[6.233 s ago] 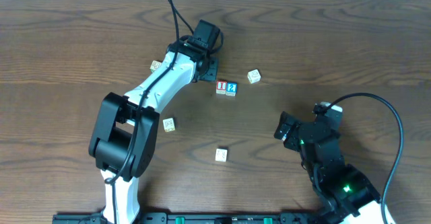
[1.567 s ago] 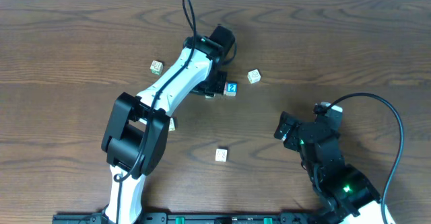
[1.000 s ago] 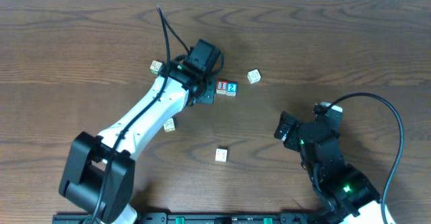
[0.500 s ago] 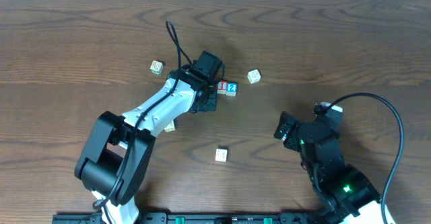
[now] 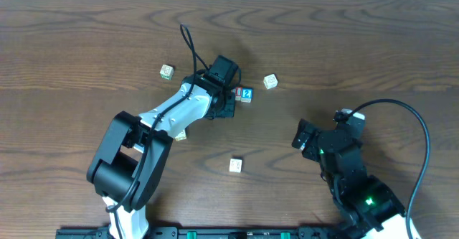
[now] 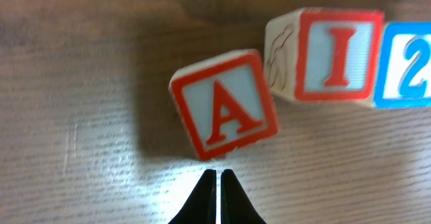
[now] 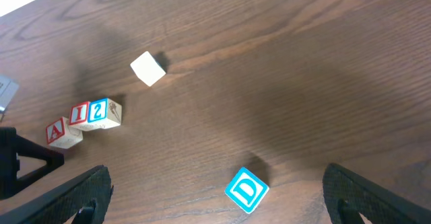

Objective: Spell out Ai2

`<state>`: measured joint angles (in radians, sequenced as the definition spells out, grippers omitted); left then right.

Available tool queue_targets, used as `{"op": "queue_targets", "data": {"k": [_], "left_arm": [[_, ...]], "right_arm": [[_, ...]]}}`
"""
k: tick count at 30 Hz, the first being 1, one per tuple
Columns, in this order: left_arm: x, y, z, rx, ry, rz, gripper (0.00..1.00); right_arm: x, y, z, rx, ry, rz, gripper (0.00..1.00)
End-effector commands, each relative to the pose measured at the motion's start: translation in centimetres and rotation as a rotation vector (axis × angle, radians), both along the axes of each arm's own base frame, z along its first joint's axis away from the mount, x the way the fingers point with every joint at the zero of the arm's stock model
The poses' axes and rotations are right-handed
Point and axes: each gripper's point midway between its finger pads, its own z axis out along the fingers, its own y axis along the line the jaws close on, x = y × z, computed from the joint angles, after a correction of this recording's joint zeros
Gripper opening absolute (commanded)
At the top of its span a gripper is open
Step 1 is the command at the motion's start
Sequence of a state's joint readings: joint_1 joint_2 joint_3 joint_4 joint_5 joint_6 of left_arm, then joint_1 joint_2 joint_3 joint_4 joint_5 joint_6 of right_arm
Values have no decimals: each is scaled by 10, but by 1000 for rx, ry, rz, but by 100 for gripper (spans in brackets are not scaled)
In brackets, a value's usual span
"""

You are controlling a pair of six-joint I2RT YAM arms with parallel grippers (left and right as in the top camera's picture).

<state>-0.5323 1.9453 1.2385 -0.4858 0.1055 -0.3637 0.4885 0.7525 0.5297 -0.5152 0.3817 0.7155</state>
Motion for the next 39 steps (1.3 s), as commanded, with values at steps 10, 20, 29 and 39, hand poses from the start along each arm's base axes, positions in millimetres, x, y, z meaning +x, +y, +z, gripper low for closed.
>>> {"op": "queue_targets", "data": {"k": [10, 20, 29, 39], "left_arm": [[14, -1, 0, 11, -56, 17, 5], [20, -1, 2, 17, -87, 24, 6], [23, -2, 3, 9, -101, 25, 6], [20, -1, 2, 16, -88, 24, 6]], "right_arm": [[-1, 1, 0, 1, -2, -4, 99], [-1, 1, 0, 1, -2, -4, 99], [-1, 1, 0, 1, -2, -4, 99], [-1, 1, 0, 1, -2, -4, 99]]}}
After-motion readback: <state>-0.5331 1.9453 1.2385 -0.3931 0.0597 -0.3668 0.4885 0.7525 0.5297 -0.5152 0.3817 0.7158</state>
